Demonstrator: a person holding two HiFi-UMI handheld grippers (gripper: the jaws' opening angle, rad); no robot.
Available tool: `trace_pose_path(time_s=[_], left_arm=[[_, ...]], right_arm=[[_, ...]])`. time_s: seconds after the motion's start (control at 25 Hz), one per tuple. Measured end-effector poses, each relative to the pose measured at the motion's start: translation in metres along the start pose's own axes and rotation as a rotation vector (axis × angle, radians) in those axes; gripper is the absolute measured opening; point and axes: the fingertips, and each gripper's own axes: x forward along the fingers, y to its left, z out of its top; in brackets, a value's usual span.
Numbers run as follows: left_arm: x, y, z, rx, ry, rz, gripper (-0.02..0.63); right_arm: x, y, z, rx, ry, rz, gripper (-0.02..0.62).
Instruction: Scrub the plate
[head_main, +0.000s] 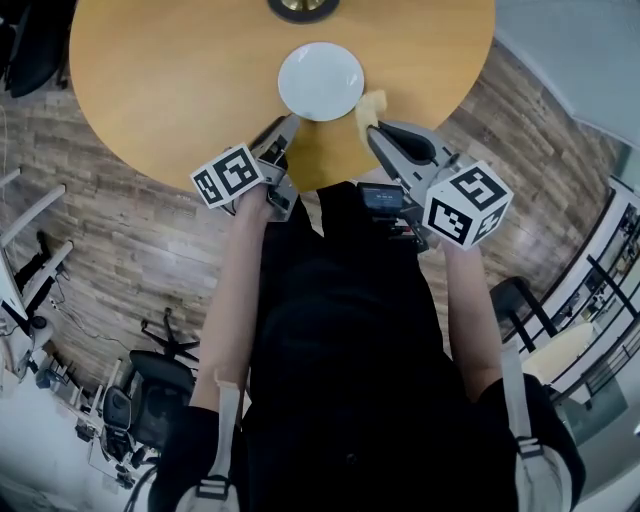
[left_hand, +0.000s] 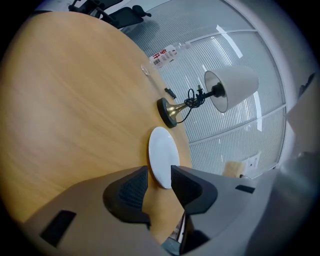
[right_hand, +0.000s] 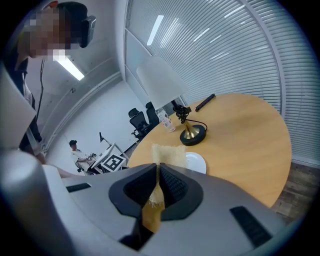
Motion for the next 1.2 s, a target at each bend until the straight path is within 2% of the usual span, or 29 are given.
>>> trace_pose_path(time_s=[0.16, 0.48, 0.56, 0.68, 1.04, 1.2], left_arm=[[0.006, 0.006, 0.002, -0.07, 0.002, 0.015, 0.144], [0.022, 0.004, 0.007, -0.097, -0.012, 0.006, 0.14], [0.023, 0.005, 0.009, -0.1, -0.015, 0.018, 0.122], [0.024, 0.009, 0.008, -0.111, -0.013, 0.049, 0.05], [0.025, 0.012, 0.001, -0.13, 0.025, 0.036, 0.035], [0.013, 0.016, -0.01, -0.169, 0.026, 0.031, 0.031]], right_arm=[[0.004, -0.004, 0.002, 0.011, 0.004, 0.002, 0.028], [0.005, -0.012, 0.002, 0.013, 0.016, 0.008, 0.028], [0.005, -0.011, 0.003, 0.008, 0.014, 0.008, 0.028], [0.003, -0.013, 0.006, 0.001, 0.015, 0.006, 0.028], [0.017, -0.023, -0.009, -0.02, 0.068, 0.011, 0.028], [0.033, -0.022, -0.024, -0.033, 0.114, 0.015, 0.028]])
